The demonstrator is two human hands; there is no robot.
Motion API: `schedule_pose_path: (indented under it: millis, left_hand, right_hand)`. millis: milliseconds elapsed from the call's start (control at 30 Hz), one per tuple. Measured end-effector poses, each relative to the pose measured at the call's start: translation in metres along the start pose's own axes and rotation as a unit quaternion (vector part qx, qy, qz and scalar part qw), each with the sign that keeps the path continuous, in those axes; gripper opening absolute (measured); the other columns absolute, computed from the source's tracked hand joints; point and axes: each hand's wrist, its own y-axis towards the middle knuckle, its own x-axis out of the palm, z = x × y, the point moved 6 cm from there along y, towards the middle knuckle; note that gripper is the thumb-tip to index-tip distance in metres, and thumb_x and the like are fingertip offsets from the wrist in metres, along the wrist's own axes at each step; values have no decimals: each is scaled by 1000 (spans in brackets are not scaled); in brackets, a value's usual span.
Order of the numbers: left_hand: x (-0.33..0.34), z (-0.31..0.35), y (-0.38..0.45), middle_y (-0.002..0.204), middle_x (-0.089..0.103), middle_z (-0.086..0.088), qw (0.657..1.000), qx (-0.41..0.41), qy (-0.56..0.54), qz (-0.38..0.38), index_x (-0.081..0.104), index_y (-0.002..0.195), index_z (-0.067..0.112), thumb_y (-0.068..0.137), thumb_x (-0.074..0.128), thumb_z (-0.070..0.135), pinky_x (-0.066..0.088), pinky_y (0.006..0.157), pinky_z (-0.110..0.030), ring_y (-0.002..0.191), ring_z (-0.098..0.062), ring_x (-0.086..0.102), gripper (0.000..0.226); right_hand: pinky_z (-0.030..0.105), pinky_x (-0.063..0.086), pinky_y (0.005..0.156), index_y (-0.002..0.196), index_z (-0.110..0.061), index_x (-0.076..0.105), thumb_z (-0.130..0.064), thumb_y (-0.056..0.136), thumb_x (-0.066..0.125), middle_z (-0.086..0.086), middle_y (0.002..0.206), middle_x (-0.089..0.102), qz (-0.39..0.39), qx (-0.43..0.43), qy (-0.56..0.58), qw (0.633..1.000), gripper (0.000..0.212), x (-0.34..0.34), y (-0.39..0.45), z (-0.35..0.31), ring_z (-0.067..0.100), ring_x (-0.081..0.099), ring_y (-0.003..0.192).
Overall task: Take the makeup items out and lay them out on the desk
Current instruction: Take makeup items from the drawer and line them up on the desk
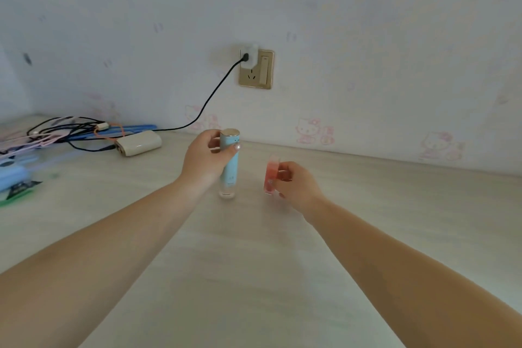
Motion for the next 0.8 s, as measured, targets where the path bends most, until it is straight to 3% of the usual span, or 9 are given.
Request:
schedule_pose_path:
  millis: [167,400,567,633,733,800]
  left_hand:
    - [8,-7,27,104,62,3,1000,7,7,27,57,110,18,79,72,26,50,81,-32,95,-15,62,35]
    - [8,-18,43,107,61,2,999,14,16,32,56,114,18,80,70,29,52,88,-42,96,-17,62,39]
    - [8,-22,43,102,58,9,999,32,29,22,53,113,23,80,71,28,50,76,-25,89,-4,60,38]
    - [10,-23,42,102,56,13,999,31,33,14,50,117,24,79,72,28,44,73,-19,94,-6,59,43]
    - [8,-19,37,121,49,8,999,32,30,26,38,135,25,77,74,31,39,90,-24,109,-7,49,69]
    - [-1,-3,29,130,45,4,995,63,30,71,35,137,24,76,74,31,35,95,-24,114,-4,44,73]
  right_hand:
    - [31,50,86,96,-30,58,-14,77,67,-7,97,67,-12,1,-12,1000,27,18,29,5,15,63,93]
    - [26,48,86,100,-29,55,-12,78,67,-10,95,66,-35,-16,-36,999,30,30,48,5,13,63,94]
    - [29,48,92,114,-24,55,-9,76,69,-5,104,67,-53,-20,-39,998,43,31,48,7,16,63,101]
    - [29,46,94,124,-23,51,-13,75,72,-7,110,63,-55,-25,-47,997,54,32,46,6,14,60,106]
    - [23,40,90,135,-25,42,-20,74,75,-11,115,52,-43,-38,-42,998,70,25,40,0,7,52,109]
    - [22,38,89,137,-25,40,-22,75,76,-10,116,50,-31,-46,-35,998,72,12,33,-4,7,50,110]
